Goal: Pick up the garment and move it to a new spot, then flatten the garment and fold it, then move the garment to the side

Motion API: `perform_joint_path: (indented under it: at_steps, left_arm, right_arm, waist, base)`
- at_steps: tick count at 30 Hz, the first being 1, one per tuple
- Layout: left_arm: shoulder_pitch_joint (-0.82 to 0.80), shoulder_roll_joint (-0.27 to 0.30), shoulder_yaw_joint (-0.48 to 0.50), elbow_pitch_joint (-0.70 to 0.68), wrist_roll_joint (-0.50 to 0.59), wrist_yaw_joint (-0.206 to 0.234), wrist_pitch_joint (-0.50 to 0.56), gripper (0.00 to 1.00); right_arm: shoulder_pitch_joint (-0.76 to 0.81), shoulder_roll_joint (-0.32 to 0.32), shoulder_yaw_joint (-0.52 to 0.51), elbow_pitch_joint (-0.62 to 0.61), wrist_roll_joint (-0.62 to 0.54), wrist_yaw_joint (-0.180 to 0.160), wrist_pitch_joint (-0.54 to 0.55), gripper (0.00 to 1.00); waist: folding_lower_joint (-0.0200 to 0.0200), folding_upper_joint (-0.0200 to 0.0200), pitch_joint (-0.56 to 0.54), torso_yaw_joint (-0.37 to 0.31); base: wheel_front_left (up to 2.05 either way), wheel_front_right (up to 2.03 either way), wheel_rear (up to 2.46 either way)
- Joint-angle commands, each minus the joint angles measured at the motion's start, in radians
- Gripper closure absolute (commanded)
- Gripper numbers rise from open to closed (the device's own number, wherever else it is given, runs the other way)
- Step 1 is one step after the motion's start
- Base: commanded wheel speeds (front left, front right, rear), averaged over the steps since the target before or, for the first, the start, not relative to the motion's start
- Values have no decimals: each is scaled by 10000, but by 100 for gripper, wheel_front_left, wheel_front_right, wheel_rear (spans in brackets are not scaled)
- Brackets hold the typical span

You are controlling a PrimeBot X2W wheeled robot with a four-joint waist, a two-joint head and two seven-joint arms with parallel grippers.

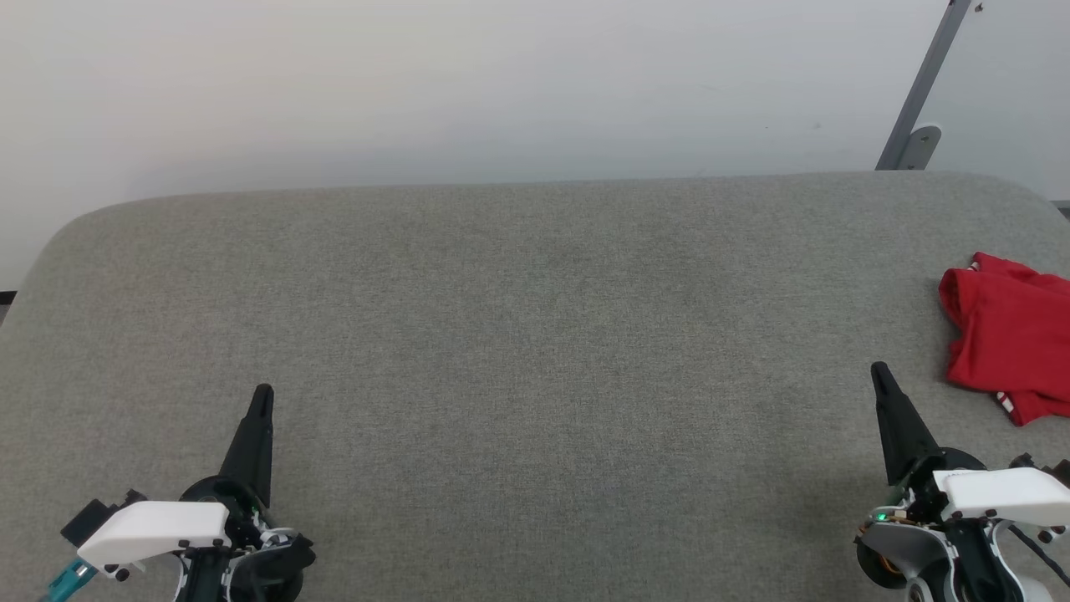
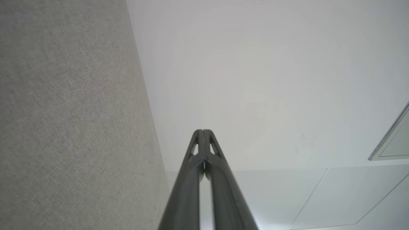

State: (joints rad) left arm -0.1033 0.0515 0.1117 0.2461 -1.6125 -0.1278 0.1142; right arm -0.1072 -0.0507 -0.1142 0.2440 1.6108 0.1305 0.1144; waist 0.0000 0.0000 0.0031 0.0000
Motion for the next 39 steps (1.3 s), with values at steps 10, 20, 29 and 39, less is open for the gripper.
perform_joint_path:
  at_steps: [10, 20, 29, 39]
  left_arm:
    - [-128, -12, 40, -4, -8, -53, 28, 100]
    - [-128, -12, 41, -4, -5, -54, 31, 100]
    - [-129, -12, 43, -4, -3, -54, 33, 100]
    - [-129, -12, 42, -4, -1, -54, 35, 100]
  right_arm:
    - [-43, 10, -5, 23, 39, 2, 17, 100]
    - [-43, 10, -6, 23, 40, 4, 16, 100]
    - [-43, 10, -4, 23, 40, 4, 17, 100]
    - [-43, 10, -7, 23, 41, 4, 15, 100]
  waist:
    - [0, 0, 0, 0]
    - [0, 0, 0, 0]
    - [0, 0, 0, 0]
    - [0, 0, 0, 0]
  base:
    - [0, 0, 0]
    - [0, 0, 0]
    - [0, 0, 0]
    - [0, 0, 0]
